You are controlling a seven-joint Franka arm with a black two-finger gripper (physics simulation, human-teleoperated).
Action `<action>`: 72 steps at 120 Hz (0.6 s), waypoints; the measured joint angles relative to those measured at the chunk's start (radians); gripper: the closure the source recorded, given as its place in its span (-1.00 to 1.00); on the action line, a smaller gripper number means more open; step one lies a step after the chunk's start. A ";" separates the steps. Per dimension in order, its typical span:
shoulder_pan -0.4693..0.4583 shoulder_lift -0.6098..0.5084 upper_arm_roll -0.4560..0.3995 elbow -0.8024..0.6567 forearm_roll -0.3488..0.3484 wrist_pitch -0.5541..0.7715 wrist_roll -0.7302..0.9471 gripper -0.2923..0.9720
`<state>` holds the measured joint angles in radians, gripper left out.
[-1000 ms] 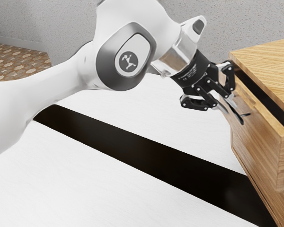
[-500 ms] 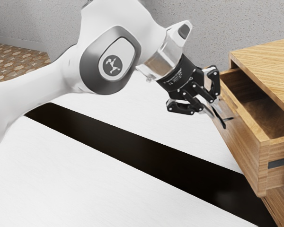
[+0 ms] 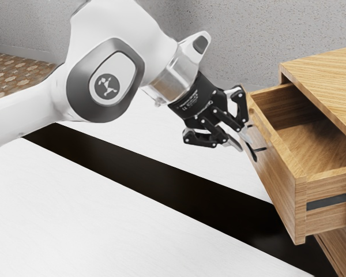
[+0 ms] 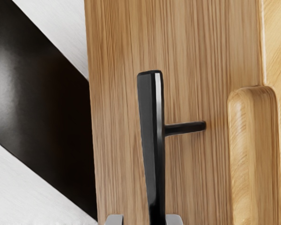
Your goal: Pull the drawer handle with one arm to open the drawer
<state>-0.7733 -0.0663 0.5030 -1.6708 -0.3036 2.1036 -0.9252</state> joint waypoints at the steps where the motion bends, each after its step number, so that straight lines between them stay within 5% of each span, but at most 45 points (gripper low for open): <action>1: -0.002 -0.002 0.001 -0.003 0.000 0.001 0.000 0.55; 60: -0.016 -0.151 0.013 -0.147 0.054 0.029 -0.016 0.56; 72: 0.001 -0.255 -0.021 -0.181 0.111 0.030 -0.031 0.42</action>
<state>-0.7721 -0.3214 0.4824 -1.8514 -0.1925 2.1333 -0.9564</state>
